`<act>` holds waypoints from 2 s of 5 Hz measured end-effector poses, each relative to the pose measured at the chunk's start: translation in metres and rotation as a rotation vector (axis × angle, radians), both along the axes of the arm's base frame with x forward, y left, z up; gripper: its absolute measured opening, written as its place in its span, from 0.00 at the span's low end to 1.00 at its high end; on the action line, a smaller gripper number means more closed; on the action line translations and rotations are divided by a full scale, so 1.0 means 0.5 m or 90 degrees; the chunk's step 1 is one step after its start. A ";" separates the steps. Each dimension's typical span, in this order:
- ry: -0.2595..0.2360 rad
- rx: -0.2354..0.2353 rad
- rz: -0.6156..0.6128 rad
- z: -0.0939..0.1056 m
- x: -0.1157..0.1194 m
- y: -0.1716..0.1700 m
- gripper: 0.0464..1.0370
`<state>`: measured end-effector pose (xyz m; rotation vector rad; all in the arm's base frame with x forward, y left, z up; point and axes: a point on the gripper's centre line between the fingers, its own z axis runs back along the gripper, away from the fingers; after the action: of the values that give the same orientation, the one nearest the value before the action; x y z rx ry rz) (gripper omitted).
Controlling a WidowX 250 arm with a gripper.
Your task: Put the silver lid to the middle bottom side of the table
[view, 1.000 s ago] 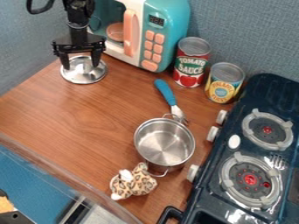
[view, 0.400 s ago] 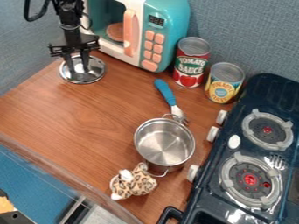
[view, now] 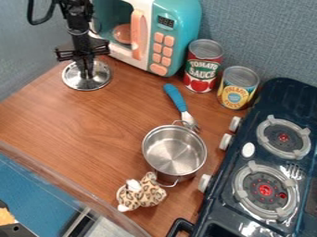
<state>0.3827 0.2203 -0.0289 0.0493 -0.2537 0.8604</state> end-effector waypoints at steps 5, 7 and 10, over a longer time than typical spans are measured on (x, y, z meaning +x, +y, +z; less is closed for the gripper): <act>-0.046 -0.011 0.018 0.153 -0.140 -0.097 0.00; -0.070 -0.016 -0.021 0.096 -0.208 -0.211 0.00; -0.028 0.029 -0.062 0.004 -0.236 -0.248 0.00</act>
<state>0.2649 0.0963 -0.0271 0.0607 -0.3142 0.7593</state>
